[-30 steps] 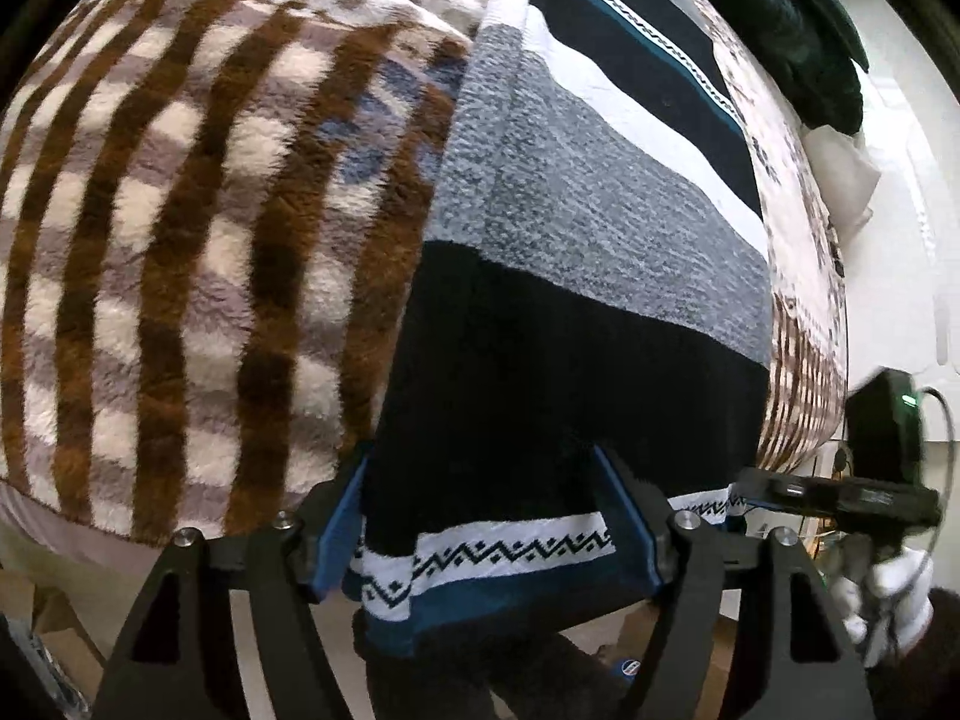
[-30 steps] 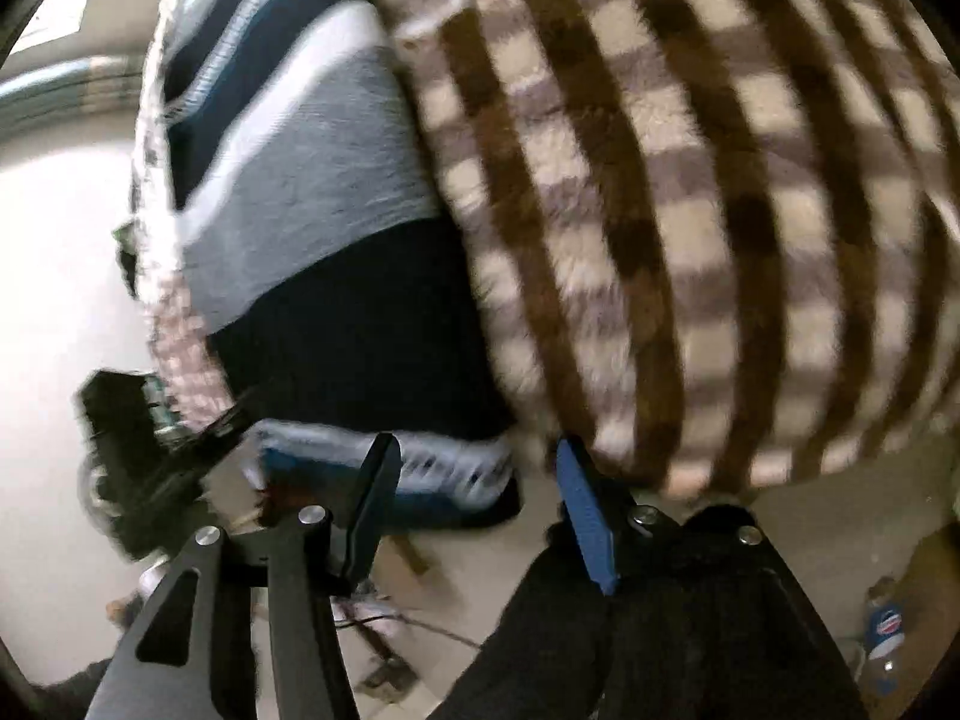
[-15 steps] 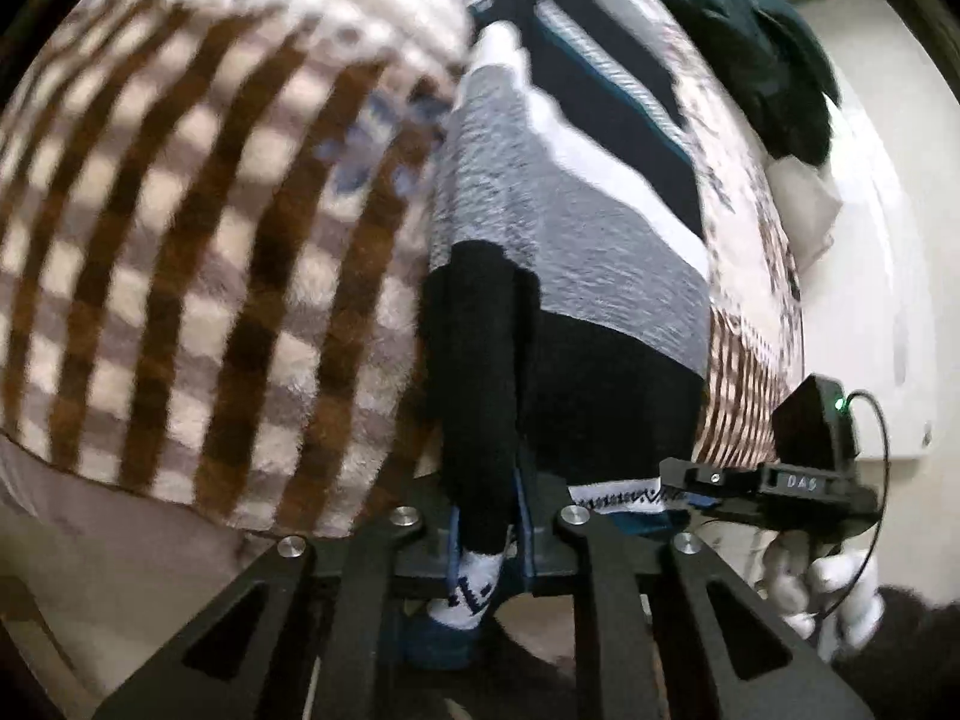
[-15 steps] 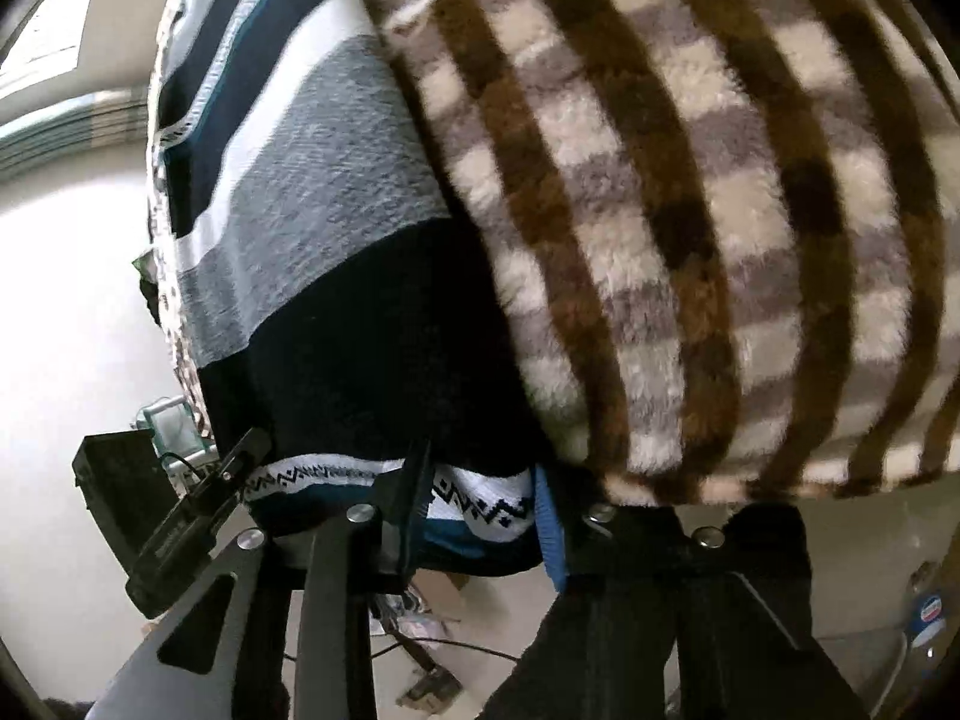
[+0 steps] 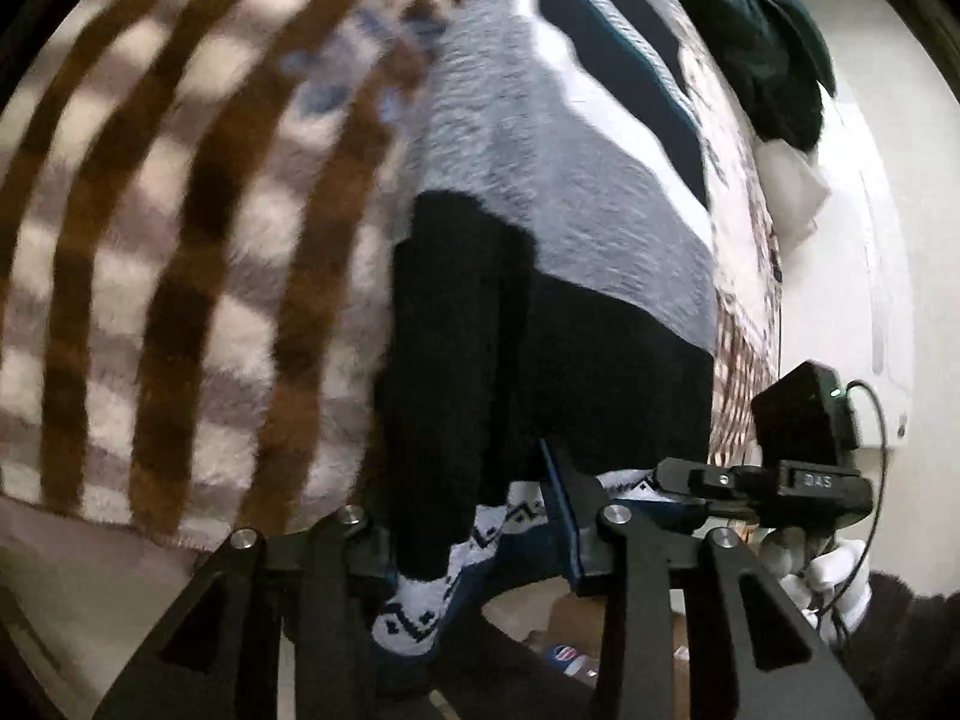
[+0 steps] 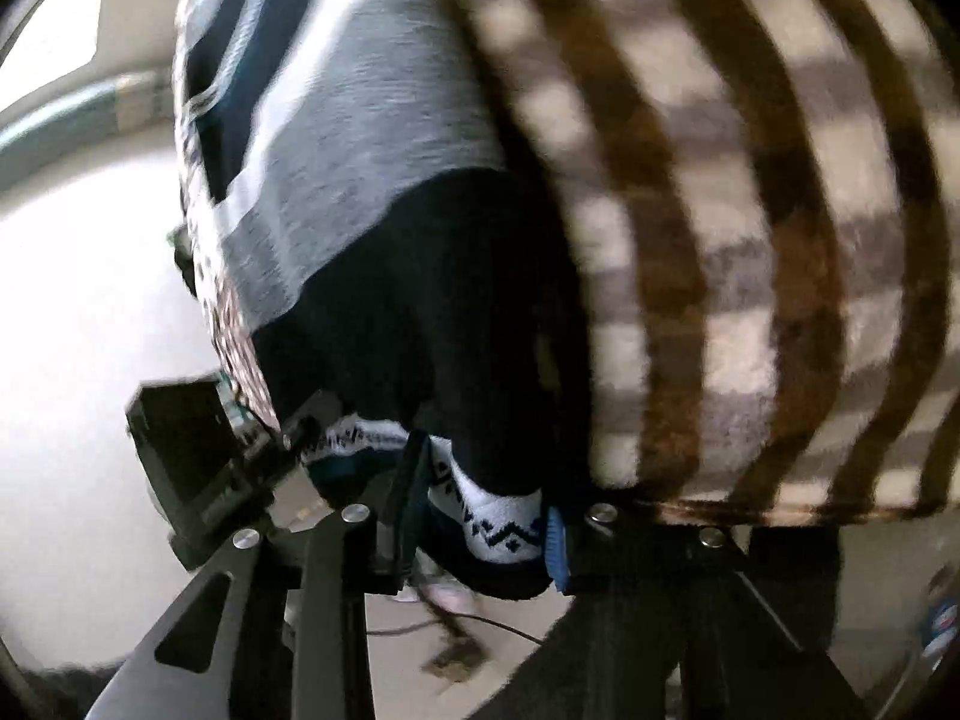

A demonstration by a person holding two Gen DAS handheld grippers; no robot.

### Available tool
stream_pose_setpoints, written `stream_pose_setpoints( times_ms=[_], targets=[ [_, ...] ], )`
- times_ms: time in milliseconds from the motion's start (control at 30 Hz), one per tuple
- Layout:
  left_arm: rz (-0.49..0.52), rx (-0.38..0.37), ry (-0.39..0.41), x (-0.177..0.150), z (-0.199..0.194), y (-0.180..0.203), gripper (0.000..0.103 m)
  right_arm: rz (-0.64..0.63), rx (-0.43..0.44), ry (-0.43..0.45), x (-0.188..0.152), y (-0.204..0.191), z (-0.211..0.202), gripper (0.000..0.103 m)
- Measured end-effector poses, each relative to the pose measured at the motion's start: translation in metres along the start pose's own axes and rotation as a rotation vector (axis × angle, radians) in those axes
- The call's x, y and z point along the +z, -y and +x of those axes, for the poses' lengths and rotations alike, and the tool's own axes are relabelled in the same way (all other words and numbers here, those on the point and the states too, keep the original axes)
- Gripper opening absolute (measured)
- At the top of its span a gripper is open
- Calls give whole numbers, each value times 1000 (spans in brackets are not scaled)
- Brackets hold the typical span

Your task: Fold small clothes

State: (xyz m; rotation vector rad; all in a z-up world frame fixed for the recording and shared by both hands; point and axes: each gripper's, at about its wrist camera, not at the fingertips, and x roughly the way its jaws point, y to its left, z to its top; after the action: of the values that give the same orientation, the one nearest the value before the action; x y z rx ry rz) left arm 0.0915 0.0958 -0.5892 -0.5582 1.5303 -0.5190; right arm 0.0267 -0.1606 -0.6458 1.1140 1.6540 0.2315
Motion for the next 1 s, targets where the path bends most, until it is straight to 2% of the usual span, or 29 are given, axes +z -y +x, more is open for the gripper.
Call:
stream_pose_setpoints(
  times_ms=[67, 233, 300, 333, 433, 567, 733, 867, 900, 1000],
  targets=[
    [-17, -9, 5, 1, 0, -4, 33, 38, 13, -7, 5, 10, 6, 35],
    [19, -13, 6, -1, -3, 2, 32, -41, -41, -26, -2, -10, 6, 33],
    [39, 11, 15, -1, -9, 8, 12, -35, -16, -29, -3, -14, 1, 33],
    [46, 9, 20, -2, -15, 9, 10, -46, -17, -26, -4, -17, -4, 33],
    [75, 14, 47, -5, -31, 19, 10, -97, 1, -1, -12, -34, -21, 33],
    [82, 13, 58, -6, -39, 23, 10, -122, -26, -6, -18, -51, -26, 36],
    [53, 34, 47, -6, -30, 14, 10, -48, -177, -26, -15, -46, -20, 43],
    [59, 25, 43, -6, -28, 14, 10, -44, -160, 73, -25, -55, -48, 45],
    [57, 24, 42, -8, -27, 13, 10, -49, -149, 101, -22, -55, -51, 49],
    [48, 26, 42, -7, -27, 10, 10, -45, -136, 140, -4, -48, -47, 51]
  ],
)
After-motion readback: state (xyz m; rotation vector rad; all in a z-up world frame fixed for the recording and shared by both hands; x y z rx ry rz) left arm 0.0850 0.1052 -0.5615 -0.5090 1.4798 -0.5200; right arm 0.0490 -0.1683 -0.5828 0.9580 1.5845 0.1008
